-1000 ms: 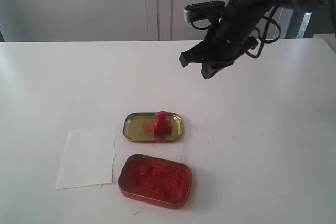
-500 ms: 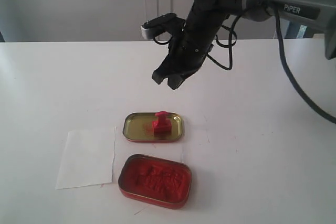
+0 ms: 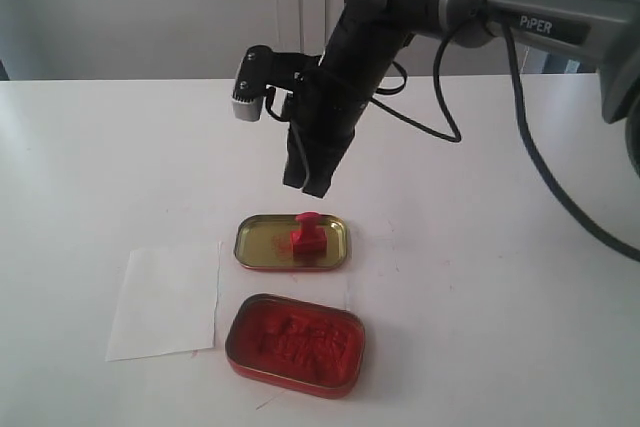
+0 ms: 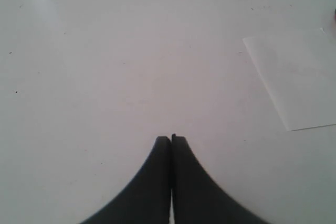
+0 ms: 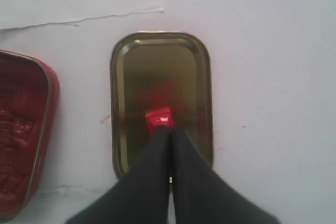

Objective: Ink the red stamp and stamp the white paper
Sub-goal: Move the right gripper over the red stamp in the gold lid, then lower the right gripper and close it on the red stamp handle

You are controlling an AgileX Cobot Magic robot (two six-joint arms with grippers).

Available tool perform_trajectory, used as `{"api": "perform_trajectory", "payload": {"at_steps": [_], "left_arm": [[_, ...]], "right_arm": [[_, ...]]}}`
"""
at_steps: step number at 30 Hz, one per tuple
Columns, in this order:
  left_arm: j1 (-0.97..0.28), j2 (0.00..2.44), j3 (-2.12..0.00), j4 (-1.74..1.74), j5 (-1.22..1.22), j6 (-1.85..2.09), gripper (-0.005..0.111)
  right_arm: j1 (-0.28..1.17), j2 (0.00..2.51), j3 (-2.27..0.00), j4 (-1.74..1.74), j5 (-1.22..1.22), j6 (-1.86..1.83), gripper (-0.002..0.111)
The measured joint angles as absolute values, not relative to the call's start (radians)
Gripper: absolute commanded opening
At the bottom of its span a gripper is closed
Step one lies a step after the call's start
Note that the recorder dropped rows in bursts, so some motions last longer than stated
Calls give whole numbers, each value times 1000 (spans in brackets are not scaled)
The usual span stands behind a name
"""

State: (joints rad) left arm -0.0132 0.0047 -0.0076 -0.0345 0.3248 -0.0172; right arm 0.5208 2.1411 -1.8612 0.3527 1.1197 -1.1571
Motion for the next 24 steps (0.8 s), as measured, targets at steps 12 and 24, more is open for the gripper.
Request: {"api": "perform_trajectory", "payload": {"at_steps": [12, 24], "left_arm": [[-13, 5, -8, -35, 325, -17, 0], [-13, 5, -8, -35, 325, -17, 0]], "right_arm": [[538, 2180, -1861, 260, 1138, -1244, 30], [543, 2204, -1861, 256, 1110, -1323, 36]]}}
